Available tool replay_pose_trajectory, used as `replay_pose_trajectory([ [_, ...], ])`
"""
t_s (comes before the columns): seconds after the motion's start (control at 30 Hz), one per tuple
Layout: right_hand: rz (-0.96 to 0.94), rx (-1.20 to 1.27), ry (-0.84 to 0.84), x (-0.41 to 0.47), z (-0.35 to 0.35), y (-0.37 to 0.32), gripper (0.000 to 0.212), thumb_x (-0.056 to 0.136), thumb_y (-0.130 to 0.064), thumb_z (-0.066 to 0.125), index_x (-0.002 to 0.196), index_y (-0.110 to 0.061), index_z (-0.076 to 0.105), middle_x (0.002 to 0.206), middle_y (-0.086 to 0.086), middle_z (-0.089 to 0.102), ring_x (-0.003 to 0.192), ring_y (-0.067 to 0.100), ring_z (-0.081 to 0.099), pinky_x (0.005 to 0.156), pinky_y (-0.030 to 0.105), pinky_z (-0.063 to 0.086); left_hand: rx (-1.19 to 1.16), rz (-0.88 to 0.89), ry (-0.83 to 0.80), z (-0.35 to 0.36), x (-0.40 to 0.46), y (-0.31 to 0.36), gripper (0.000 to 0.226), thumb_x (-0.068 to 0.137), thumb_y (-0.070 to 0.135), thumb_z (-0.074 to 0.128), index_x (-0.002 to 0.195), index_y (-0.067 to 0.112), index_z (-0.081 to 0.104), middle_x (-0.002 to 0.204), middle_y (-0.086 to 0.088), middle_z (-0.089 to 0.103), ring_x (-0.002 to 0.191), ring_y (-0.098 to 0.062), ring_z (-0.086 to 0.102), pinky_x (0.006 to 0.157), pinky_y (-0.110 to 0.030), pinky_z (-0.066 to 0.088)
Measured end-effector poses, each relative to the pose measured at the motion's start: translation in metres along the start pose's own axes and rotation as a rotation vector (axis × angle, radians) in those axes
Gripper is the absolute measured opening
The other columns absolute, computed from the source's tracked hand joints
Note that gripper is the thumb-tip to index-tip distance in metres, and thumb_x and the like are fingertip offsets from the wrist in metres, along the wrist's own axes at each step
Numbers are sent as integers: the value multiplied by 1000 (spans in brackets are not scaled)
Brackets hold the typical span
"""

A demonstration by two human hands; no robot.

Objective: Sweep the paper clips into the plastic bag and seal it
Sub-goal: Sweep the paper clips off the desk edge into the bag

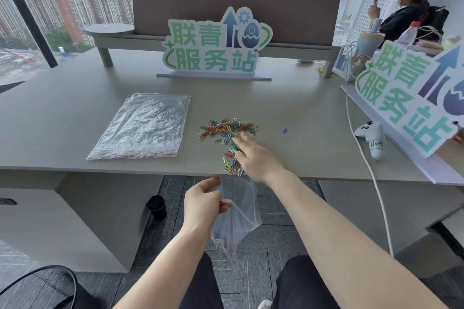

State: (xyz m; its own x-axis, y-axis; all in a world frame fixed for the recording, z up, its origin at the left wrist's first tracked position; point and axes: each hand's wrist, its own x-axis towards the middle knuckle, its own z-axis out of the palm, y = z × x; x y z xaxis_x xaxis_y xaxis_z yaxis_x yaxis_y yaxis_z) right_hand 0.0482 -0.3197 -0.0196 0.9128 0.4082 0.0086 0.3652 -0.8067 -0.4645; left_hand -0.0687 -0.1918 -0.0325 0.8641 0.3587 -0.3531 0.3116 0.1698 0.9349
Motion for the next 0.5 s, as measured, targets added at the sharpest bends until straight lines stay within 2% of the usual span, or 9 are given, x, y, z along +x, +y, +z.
replay_pose_trajectory([
  [0.17, -46, -98, -5, -2, 9, -5, 51, 103, -37, 25, 152, -24, 23, 162, 1, 8, 149, 17, 3, 120, 33, 1, -11, 9, -2, -3, 0, 0, 51, 81, -16, 37, 115, 11, 64, 118, -2, 63, 56, -15, 71, 53, -19, 57],
  [0.5, -106, -174, 87, -29, 26, -13, 51, 103, -38, 24, 151, -22, 24, 161, 1, 14, 148, 16, 8, 120, 33, 3, -20, 12, -8, -6, 2, -2, 52, 82, -15, 38, 124, 6, 62, 122, -5, 63, 57, -17, 71, 53, -19, 56],
])
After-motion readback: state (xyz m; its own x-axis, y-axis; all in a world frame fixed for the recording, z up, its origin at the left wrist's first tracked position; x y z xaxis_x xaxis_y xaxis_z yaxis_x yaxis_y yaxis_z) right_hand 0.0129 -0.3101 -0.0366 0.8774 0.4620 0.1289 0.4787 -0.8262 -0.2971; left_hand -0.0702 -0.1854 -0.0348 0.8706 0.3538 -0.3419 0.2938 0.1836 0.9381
